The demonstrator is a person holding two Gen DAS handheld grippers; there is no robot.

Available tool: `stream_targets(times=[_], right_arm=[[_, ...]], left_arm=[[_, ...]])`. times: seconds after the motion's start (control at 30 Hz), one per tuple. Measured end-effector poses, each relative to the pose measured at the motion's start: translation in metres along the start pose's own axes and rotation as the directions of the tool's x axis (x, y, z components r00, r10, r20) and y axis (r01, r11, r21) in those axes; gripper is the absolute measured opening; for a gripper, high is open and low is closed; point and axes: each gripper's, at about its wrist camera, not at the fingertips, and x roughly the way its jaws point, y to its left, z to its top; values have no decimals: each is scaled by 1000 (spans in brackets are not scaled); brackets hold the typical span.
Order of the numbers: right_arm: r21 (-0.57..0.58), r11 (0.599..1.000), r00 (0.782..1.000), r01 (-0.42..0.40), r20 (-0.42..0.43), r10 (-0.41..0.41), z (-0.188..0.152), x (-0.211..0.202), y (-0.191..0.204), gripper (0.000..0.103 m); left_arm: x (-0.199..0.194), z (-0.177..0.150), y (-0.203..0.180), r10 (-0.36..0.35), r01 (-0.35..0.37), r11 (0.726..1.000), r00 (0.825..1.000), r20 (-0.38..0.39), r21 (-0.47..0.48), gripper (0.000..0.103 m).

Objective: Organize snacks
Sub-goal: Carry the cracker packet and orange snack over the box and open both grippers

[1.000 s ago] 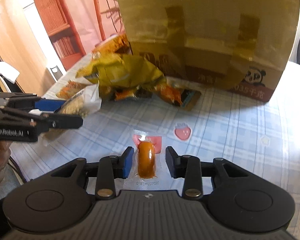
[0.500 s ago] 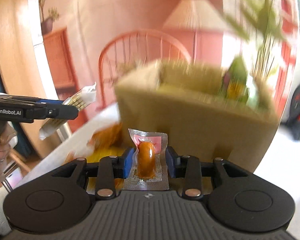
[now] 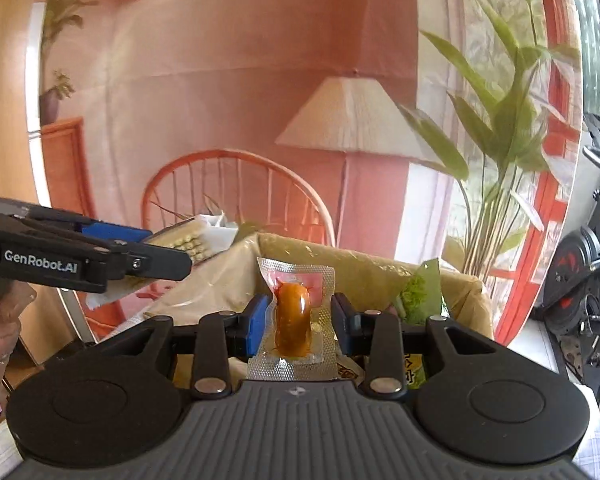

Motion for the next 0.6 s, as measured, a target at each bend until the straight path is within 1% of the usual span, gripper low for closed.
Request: stream_targets(times=[0.13,0.17,0.2,0.37,0.47,0.53,0.6], right_arm=[[24,1000,1000,-8,-20,9,-3,17,-12,37],[30,999,1000,-11,-24,12,-4,20,-15,37],[34,999,1000,-15,-26,16,-5,23,-17,37],[51,998,999,-27,-31,29,-10,38,-27,38],[61,997,998,-37,-54,40,-13,47,-30,39],[72,996,997,-46,-59,51,-12,49,-31,40],[87,995,997,-54,-57,59,-9,46,-32,41]], left_arm=[[22,5,0,1,0,1000,1000,-22,12,57],[28,5,1,-2,2,1000,1000,-32,12,53],[30,5,1,-3,3,1000,999,-38,12,48],[50,3,6,-17,19,1000,998,-68,21,48],[58,4,14,-40,39,999,997,-73,-15,48],[58,6,17,-50,47,998,996,-71,-46,48],[54,7,19,-50,45,997,996,-79,-58,48]])
